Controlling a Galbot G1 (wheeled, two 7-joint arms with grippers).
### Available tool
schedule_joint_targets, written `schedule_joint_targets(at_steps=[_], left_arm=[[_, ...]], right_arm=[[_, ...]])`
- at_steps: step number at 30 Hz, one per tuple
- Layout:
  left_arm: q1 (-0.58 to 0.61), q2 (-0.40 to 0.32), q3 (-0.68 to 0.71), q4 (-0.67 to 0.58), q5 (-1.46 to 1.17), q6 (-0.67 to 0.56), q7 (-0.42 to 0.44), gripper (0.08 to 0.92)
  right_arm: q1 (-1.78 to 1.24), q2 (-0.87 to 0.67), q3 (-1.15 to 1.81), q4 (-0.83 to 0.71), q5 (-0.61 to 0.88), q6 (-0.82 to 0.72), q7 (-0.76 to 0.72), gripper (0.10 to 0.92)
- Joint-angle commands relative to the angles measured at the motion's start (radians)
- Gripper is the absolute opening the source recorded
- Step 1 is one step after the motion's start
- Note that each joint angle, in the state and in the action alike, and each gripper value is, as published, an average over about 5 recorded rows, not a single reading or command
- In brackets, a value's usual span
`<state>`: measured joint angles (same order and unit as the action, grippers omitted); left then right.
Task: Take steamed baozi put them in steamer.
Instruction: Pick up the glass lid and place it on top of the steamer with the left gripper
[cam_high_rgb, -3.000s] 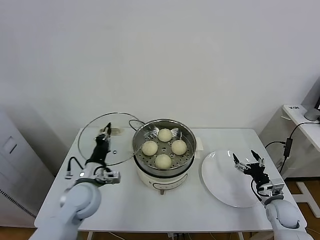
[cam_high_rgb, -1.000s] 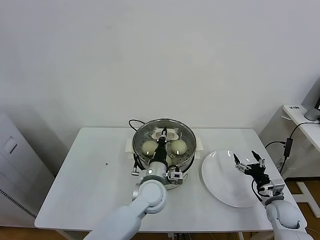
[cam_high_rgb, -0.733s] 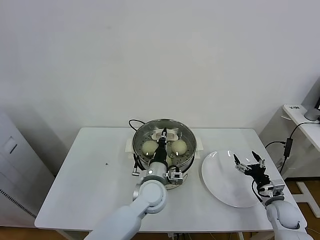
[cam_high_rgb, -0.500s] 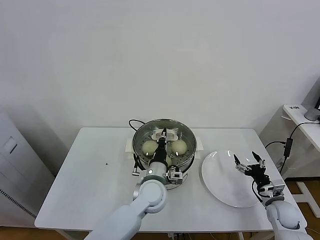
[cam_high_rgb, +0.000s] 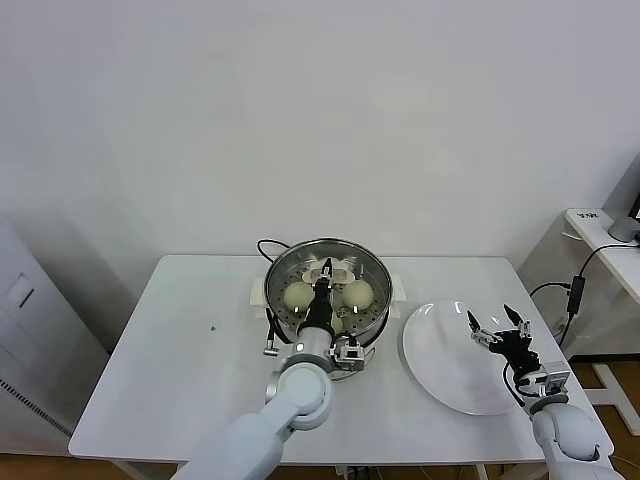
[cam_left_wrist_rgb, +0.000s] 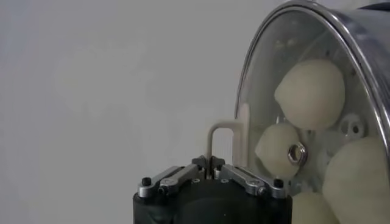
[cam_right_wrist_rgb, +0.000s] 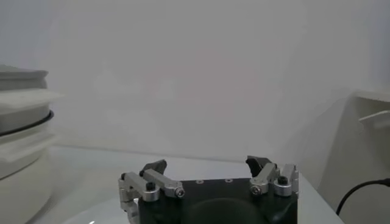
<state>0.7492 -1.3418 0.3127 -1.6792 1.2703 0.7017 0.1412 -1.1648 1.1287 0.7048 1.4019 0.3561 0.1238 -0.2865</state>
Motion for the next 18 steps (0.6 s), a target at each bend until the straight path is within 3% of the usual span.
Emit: schedule_joint_targets(at_steps=[1, 11, 18], left_arm=[[0.012, 0.015, -0.004, -0.019, -0.050, 0.000, -0.017, 0.116], [0.057, 0.097, -0.124, -0.230, -0.357, -0.138, 0.009, 0.376], [0.104, 0.202, -0.342, -0.405, -0.918, -0.326, 0.142, 0.584]], right_arm=[[-0.002, 0.001, 0.001, 0.000, 0.000, 0.002, -0.002, 0.823], [-0.002, 0.001, 0.006, -0.010, -0.002, 0.009, -0.012, 0.823], [0.005, 0.000, 0.008, -0.022, -0.001, 0.012, -0.017, 0.823]])
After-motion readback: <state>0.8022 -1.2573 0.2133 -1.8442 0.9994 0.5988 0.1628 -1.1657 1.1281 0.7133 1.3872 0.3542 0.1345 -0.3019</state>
